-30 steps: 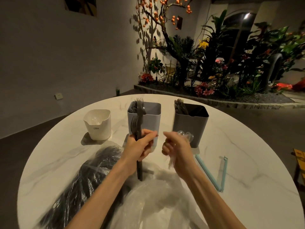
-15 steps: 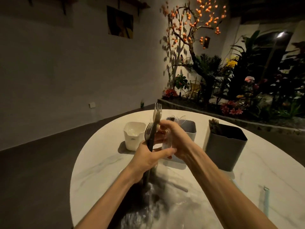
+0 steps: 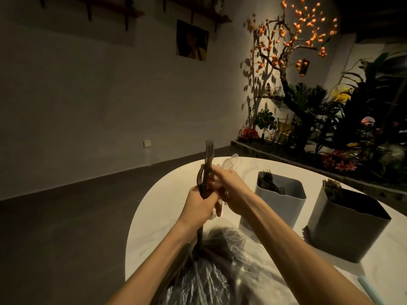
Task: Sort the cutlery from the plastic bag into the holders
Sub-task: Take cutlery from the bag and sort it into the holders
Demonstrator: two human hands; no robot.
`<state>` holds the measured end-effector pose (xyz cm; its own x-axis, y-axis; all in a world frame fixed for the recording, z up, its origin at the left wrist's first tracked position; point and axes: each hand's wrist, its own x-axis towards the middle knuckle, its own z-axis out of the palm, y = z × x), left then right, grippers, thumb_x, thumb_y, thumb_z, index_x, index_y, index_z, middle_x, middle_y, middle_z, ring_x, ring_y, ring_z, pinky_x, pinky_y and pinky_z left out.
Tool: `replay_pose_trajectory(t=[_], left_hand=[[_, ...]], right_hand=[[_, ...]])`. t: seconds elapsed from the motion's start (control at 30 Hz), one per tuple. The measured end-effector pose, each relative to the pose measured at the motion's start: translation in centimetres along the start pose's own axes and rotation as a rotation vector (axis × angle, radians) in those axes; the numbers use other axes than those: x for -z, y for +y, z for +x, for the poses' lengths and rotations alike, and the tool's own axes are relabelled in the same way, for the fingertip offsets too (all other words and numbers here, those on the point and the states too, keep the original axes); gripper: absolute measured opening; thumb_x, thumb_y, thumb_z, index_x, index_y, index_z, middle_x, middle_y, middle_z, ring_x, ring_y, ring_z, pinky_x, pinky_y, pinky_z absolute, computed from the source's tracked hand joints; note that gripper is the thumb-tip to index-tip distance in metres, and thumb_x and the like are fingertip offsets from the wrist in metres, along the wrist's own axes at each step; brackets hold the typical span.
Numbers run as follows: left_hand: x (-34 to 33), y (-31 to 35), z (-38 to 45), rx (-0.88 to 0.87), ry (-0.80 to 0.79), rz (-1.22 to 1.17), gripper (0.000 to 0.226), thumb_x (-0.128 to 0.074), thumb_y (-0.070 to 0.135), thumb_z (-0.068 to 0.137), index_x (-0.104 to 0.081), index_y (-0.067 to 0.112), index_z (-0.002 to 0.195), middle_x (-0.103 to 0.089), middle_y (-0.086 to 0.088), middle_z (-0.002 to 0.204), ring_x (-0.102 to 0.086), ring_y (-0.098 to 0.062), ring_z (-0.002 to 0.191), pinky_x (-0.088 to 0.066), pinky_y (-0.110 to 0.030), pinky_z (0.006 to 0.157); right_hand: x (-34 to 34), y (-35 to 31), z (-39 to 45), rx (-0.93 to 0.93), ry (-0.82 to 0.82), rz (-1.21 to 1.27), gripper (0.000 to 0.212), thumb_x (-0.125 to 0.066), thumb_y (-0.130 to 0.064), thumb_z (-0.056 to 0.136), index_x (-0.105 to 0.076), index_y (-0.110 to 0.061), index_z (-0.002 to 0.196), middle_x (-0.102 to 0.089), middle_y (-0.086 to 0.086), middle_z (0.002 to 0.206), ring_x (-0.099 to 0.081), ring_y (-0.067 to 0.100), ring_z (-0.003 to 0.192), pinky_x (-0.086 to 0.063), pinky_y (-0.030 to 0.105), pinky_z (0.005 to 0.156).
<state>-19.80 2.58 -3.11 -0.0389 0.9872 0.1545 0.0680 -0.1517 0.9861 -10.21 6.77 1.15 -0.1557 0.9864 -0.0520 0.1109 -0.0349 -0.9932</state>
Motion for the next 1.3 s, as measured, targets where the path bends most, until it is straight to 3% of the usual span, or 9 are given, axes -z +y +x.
replay_pose_trajectory(t=[0.1,0.2,0.43,0.63,0.73,0.9,1.07,1.23,1.3], left_hand=[[0.6,0.0,0.6,0.062,-0.067,-0.053,0.021,-0.051,0.021,0.104,-0.065,0.009,0.094,-0.061,-0.011,0.076,-0.057,-0.015,0.067,-0.048,-0.023,0.061],[1.1,0.0,1.2,0.085,-0.163,-0.151,0.028,-0.047,0.023,0.106,-0.062,0.001,0.095,-0.054,-0.004,0.061,-0.043,-0.007,0.042,-0.035,-0.017,0.044],[1.2,0.0,2.7,0.171,-0.244,-0.235,0.034,-0.045,0.031,0.107,-0.059,0.004,0.091,-0.049,-0.003,0.060,-0.036,-0.011,0.046,-0.029,-0.018,0.041],[0.6,0.7,3.3,0.144,-0.252,-0.273,0.033,-0.047,0.029,0.106,-0.056,0.007,0.084,-0.046,-0.003,0.061,-0.038,-0.009,0.045,-0.030,-0.016,0.040],[0.5,0.9,3.6,0.130,-0.285,-0.335,0.034,-0.049,0.030,0.105,-0.054,0.009,0.079,-0.044,0.000,0.061,-0.034,-0.007,0.046,-0.027,-0.016,0.038],[1.0,0.8,4.0,0.115,-0.335,-0.269,0.029,-0.049,0.031,0.105,-0.057,0.007,0.092,-0.046,0.000,0.064,-0.033,-0.007,0.047,-0.025,-0.017,0.041],[1.4,0.5,4.4,0.141,-0.351,-0.271,0.028,-0.050,0.029,0.105,-0.057,0.006,0.092,-0.050,-0.001,0.066,-0.034,-0.007,0.047,-0.026,-0.016,0.040],[2.3,0.1,5.2,0.166,-0.375,-0.275,0.029,-0.048,0.033,0.105,-0.057,0.007,0.095,-0.044,0.002,0.062,-0.032,-0.007,0.047,-0.025,-0.016,0.041],[3.0,0.2,5.6,0.195,-0.421,-0.316,0.029,-0.049,0.033,0.104,-0.055,0.010,0.086,-0.041,0.003,0.061,-0.031,-0.005,0.045,-0.025,-0.014,0.039]], right_hand=[[-0.2,-0.2,0.7,-0.003,0.014,0.005,0.048,-0.061,-0.045,0.095,-0.067,0.000,0.110,-0.069,0.012,0.091,-0.061,0.015,0.079,-0.046,0.021,0.062],[-0.1,-0.2,1.7,0.002,0.033,-0.021,0.053,-0.061,-0.048,0.093,-0.064,0.000,0.117,-0.068,0.013,0.095,-0.058,0.015,0.076,-0.043,0.024,0.058],[0.2,-0.1,3.3,0.001,0.028,-0.028,0.049,-0.060,-0.048,0.094,-0.066,-0.004,0.115,-0.066,0.025,0.114,-0.061,0.028,0.093,-0.050,0.039,0.082],[0.8,-0.4,3.8,0.133,0.090,0.273,0.021,-0.073,-0.022,0.087,-0.064,-0.007,0.099,-0.070,0.016,0.097,-0.067,0.024,0.090,-0.053,0.034,0.073],[1.5,-0.9,4.0,0.284,0.175,0.386,0.037,-0.078,-0.012,0.083,-0.059,-0.009,0.115,-0.066,0.011,0.101,-0.069,0.019,0.080,-0.056,0.032,0.066],[2.6,-0.8,5.7,0.508,0.229,-0.069,0.021,-0.065,-0.038,0.096,-0.068,-0.020,0.106,-0.072,0.000,0.103,-0.069,0.019,0.098,-0.059,0.039,0.083],[2.2,-0.9,5.6,0.376,0.165,-0.249,0.055,-0.044,-0.049,0.103,-0.061,0.001,0.090,-0.060,0.006,0.069,-0.056,0.015,0.056,-0.046,0.022,0.048],[2.6,-1.6,5.8,0.445,0.202,-0.704,0.065,-0.031,-0.062,0.100,-0.062,-0.007,0.087,-0.056,0.006,0.068,-0.050,0.016,0.061,-0.045,0.032,0.057],[2.9,-2.3,5.7,0.434,0.060,-0.595,0.049,-0.037,-0.052,0.104,-0.060,-0.012,0.089,-0.052,0.006,0.067,-0.045,0.012,0.054,-0.041,0.023,0.048]])
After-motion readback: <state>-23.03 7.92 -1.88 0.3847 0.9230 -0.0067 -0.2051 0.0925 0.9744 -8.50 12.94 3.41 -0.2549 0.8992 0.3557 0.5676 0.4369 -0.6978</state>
